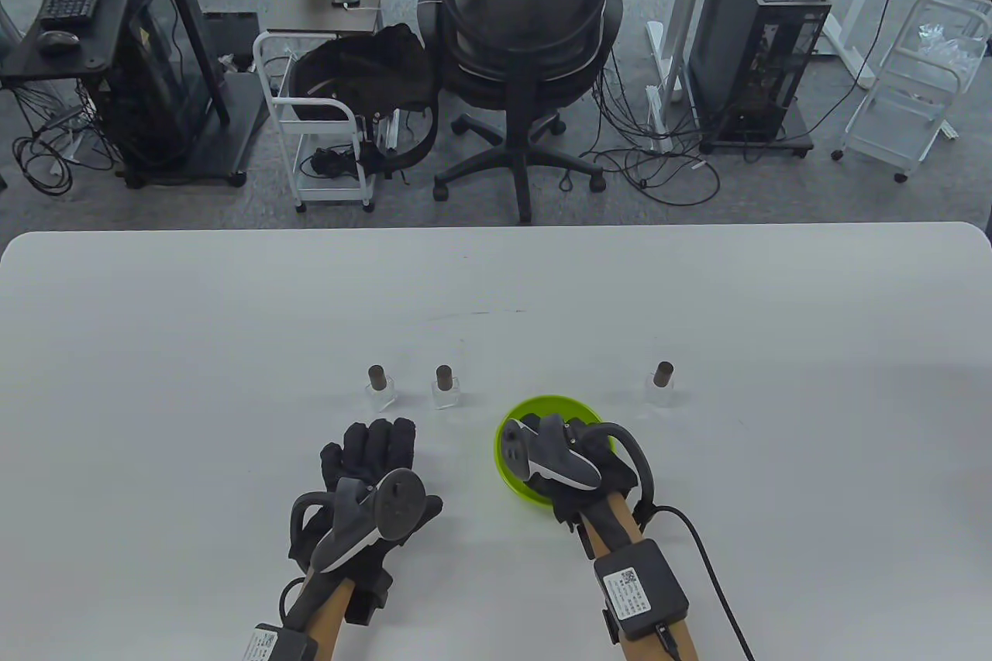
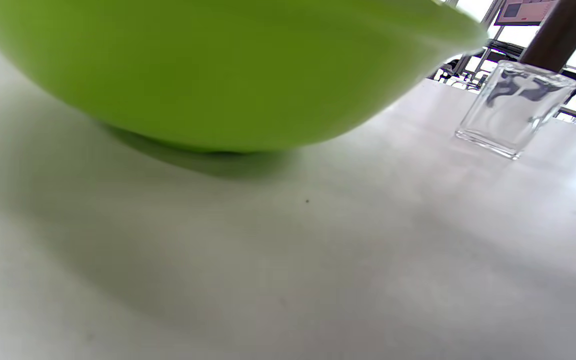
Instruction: Assemble perfume bottles from components
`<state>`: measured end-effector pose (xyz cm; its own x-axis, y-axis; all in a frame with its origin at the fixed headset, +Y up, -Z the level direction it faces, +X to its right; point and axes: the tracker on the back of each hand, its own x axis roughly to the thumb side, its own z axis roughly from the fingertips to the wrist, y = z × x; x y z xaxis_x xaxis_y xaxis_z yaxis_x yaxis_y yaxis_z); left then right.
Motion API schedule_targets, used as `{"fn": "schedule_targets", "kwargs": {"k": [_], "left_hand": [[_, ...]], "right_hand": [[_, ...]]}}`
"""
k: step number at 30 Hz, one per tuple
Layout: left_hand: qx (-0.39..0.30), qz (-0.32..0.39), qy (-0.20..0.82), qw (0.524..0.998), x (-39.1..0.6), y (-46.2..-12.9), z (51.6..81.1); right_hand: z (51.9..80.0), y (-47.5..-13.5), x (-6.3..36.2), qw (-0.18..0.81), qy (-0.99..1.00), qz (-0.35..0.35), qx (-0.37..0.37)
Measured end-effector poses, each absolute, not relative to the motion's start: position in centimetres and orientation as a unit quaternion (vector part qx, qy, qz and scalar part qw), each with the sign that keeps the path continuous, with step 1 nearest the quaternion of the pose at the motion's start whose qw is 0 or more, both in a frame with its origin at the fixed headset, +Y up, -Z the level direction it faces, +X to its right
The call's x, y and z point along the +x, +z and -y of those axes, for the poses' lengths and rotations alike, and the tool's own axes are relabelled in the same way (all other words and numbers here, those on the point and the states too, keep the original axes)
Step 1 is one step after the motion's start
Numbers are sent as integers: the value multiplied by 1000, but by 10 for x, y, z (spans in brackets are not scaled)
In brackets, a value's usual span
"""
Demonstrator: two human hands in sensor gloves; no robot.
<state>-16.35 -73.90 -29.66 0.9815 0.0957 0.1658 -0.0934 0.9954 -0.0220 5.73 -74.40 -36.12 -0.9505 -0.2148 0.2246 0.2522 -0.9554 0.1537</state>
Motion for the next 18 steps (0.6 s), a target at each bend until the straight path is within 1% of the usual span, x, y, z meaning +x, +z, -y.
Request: {"fn": "schedule_targets", "kwargs": {"k": [4, 8, 11, 15, 18], "left_hand": [[-8, 83, 48, 995, -164, -297, 739], [-8, 83, 47, 995, -164, -297, 739], [-8, 83, 48, 995, -164, -297, 739], [-8, 83, 49, 995, -164, -297, 739], [-8, 83, 48, 995, -164, -297, 739]], "right_hand": [[736, -358, 59, 118, -983, 79, -115], [720, -351, 64, 99, -984, 65, -131], [708, -344, 71, 84, -986, 40, -141], [694, -333, 87, 64, -987, -18, -148], [686, -324, 102, 26, -988, -34, -148]]}}
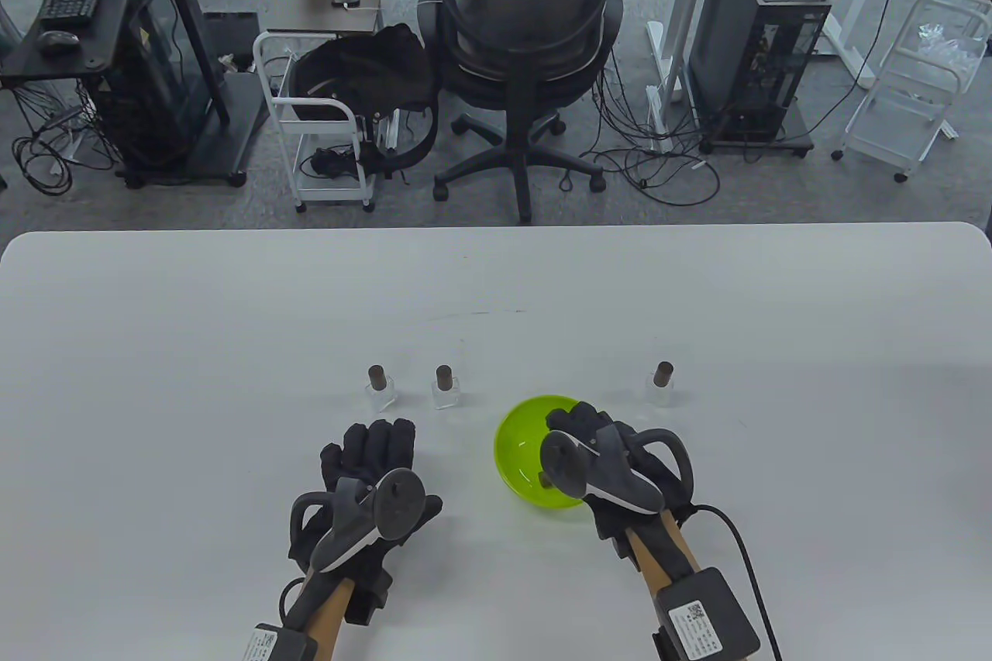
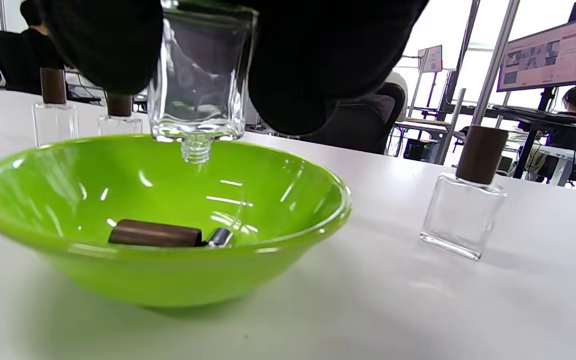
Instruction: Assemble perfume bottles from components
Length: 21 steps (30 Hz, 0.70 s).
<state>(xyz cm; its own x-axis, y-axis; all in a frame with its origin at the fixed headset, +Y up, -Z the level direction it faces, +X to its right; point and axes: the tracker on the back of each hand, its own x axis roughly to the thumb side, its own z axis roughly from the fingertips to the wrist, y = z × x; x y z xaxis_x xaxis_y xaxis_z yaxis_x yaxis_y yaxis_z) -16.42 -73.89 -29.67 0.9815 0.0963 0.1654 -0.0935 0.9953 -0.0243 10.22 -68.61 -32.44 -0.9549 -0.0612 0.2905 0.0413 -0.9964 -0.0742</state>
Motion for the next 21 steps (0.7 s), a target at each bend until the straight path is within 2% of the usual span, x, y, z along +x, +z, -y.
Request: {"fn": "schedule_targets", "kwargs": {"k": [7, 15, 21], "left_hand": [[-7, 83, 50, 995, -164, -297, 739], [-7, 88, 59, 994, -164, -297, 739], [-1, 120, 83, 989, -146, -299, 734]], "right_hand": [[690, -303, 162, -177, -974, -13, -143], [729, -299, 227, -360, -929, -3, -92], [741, -299, 247, -424, -903, -5, -69]]}}
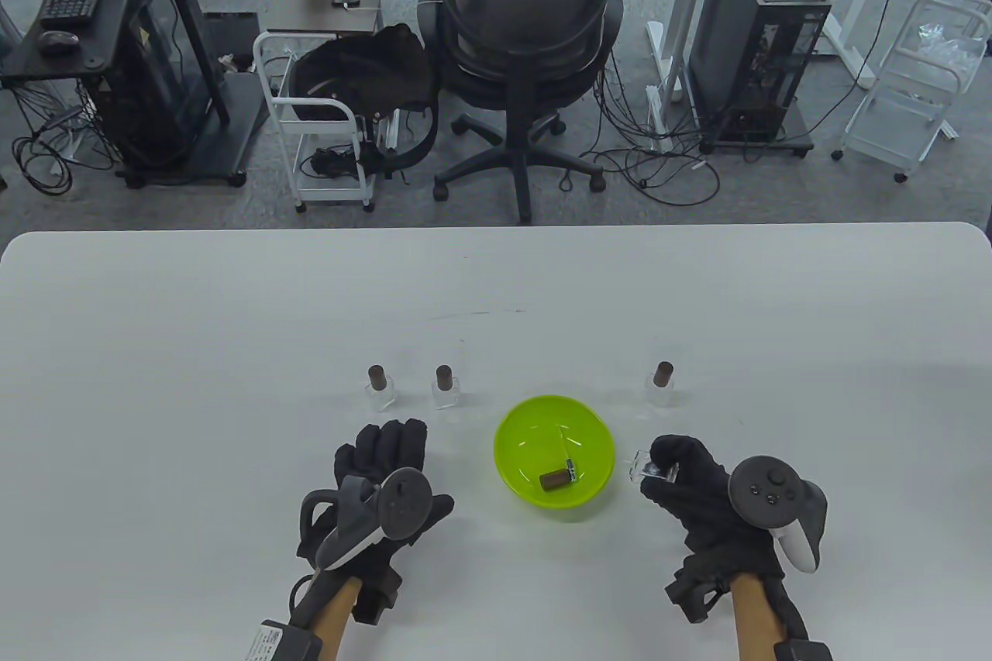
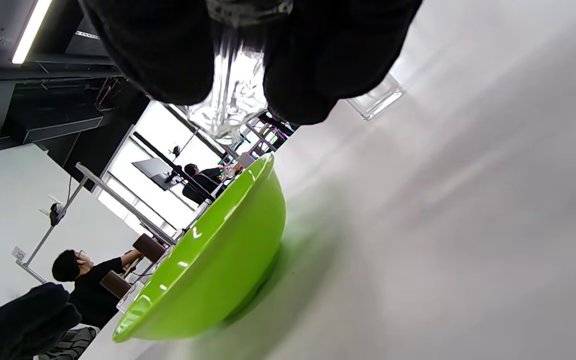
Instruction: Assemble perfume bottles from components
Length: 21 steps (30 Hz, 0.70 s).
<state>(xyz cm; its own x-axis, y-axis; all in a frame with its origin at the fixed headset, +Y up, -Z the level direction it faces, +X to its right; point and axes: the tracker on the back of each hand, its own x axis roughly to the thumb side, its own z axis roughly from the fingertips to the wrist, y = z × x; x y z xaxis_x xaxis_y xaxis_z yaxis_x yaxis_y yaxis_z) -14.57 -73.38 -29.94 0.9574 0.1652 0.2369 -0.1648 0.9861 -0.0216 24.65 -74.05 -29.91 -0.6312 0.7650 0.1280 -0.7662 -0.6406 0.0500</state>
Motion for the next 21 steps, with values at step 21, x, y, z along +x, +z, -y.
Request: {"fn": "schedule_targets", "kwargs": {"k": [21], "left_hand": [[-48, 286, -119, 950, 49, -341, 738]], "right_hand": [[740, -293, 278, 494, 867, 47, 45]]}}
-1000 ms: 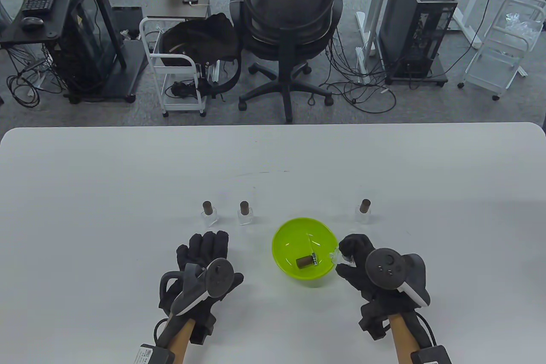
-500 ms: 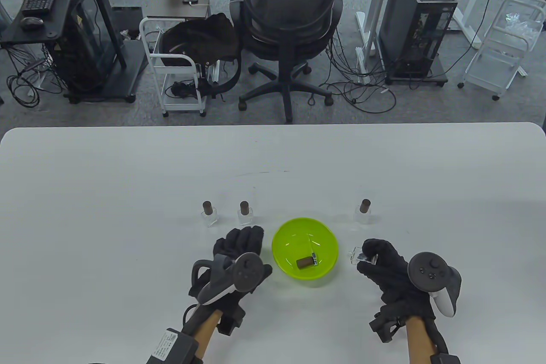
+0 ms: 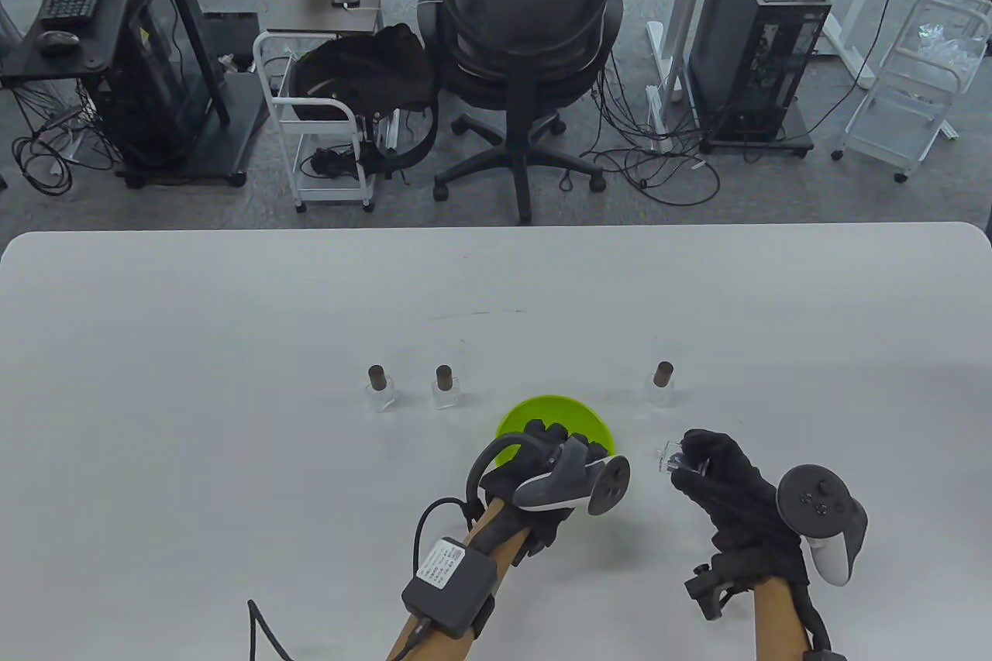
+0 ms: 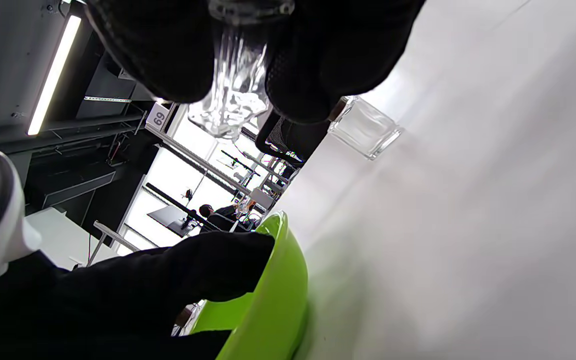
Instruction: Assemble perfume bottles from components
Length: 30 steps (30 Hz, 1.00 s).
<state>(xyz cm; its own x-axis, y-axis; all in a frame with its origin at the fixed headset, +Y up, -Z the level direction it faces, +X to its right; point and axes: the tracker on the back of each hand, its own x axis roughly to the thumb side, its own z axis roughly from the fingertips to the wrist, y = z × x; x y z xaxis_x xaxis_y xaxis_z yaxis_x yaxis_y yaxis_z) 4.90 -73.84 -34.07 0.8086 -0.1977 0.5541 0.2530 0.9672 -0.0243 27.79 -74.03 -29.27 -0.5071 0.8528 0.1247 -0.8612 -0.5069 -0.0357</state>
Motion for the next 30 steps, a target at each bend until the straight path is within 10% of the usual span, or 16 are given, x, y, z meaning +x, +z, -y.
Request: {"fn": "schedule_targets", "kwargs": {"k": [30], "left_hand": [[-63, 324, -230, 915, 65, -356, 750]], "right_hand": [[742, -291, 276, 505, 861, 44, 39]]}}
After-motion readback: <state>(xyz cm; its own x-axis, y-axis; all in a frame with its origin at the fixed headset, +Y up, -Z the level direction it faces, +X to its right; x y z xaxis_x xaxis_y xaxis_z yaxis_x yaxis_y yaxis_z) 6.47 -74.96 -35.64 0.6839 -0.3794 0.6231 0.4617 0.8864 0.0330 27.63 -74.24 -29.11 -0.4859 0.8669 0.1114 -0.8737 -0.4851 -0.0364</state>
